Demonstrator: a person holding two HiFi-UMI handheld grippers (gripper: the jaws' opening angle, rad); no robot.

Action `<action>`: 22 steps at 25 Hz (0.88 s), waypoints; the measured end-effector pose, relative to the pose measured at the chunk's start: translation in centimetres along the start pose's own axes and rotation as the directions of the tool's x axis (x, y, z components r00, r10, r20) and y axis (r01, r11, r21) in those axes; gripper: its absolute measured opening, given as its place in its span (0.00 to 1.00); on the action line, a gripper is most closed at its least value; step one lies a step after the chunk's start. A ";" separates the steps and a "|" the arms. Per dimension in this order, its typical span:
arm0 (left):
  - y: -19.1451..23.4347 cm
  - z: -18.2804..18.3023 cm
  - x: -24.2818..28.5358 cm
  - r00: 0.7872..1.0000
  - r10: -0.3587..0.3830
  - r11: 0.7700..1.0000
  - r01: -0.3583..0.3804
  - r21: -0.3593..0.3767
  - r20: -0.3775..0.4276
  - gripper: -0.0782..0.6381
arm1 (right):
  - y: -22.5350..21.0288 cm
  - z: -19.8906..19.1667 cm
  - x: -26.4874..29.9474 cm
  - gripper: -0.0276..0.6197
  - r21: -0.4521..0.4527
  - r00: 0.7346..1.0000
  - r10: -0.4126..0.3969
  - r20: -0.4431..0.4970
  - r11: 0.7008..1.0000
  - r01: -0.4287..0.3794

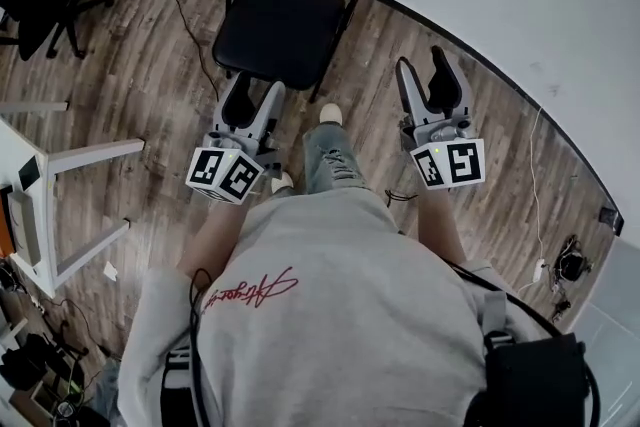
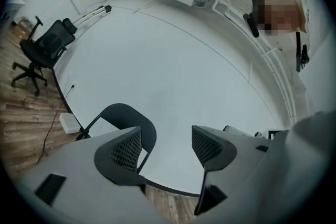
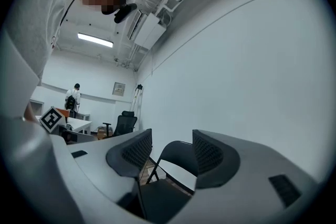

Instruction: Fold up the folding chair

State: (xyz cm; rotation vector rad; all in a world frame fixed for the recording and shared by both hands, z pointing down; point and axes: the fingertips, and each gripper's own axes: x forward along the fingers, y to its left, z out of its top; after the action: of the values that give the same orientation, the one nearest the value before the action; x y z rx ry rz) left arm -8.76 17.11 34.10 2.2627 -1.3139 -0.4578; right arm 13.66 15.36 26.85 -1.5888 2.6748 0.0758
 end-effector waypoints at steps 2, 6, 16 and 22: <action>1.9 -0.2 2.1 0.998 0.060 0.998 -0.059 -0.022 0.028 0.52 | -2.3 -1.4 2.9 0.39 -0.012 0.999 0.028 -0.029 1.000 -0.028; 7.1 -0.1 5.2 0.967 0.222 0.974 -0.216 -0.061 0.122 0.54 | -6.7 -5.0 8.7 0.41 -0.027 0.992 0.081 -0.099 0.996 -0.084; 25.9 -15.3 0.7 0.704 0.708 0.642 -0.673 -0.369 -0.053 0.58 | -16.4 -25.8 17.8 0.42 0.094 0.888 0.085 -0.453 0.994 -0.047; 33.0 -28.5 0.8 0.695 0.648 0.571 -0.714 -0.405 -0.312 0.59 | -18.3 -36.0 23.2 0.43 0.133 0.869 0.031 -0.493 0.990 0.040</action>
State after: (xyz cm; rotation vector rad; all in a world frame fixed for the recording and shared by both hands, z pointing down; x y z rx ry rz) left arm -17.45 9.20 76.12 1.1865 -1.6405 -0.3017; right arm 18.63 -15.79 61.17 -1.7650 2.9442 -0.5887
